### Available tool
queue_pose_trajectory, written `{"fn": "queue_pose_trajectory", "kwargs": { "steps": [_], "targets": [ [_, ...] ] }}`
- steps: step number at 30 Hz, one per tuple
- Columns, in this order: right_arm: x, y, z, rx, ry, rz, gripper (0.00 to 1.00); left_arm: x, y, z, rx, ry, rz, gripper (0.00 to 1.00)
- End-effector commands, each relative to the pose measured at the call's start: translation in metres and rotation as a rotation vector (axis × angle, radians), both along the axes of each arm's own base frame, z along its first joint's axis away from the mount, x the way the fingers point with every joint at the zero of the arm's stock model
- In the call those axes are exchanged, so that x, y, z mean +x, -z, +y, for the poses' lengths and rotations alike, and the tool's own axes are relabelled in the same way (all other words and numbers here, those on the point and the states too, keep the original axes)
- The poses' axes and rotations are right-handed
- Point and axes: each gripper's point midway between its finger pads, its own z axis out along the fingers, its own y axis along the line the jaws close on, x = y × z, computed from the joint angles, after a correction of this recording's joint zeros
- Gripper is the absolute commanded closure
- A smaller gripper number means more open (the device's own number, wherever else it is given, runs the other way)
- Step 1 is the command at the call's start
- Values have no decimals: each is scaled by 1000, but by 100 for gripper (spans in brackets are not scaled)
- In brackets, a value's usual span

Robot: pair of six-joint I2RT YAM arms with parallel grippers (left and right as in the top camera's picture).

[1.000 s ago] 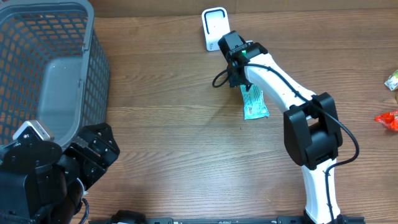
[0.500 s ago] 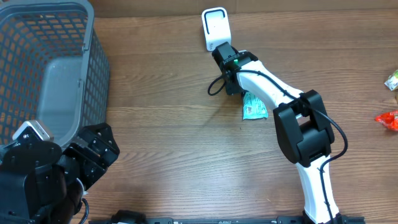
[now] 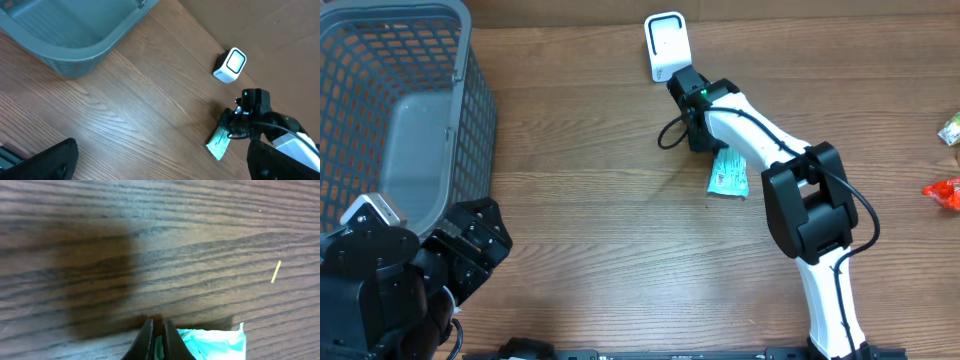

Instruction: Scan the item barcode

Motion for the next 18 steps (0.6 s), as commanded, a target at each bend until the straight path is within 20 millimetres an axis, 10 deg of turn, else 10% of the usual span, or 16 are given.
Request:
{"fn": "queue_pose_trajectory", "kwargs": {
  "steps": [1,10,18],
  "targets": [
    [22,-35,26,162,4,-41,96,0,-1,1,10,3,-3,1],
    [16,-122,120,783,-186,64,96,0,-1,1,10,3,-3,0],
    [-5,-117,152,1049,-251,197,96,0,-1,1,10,3,-3,1]
  ]
}}
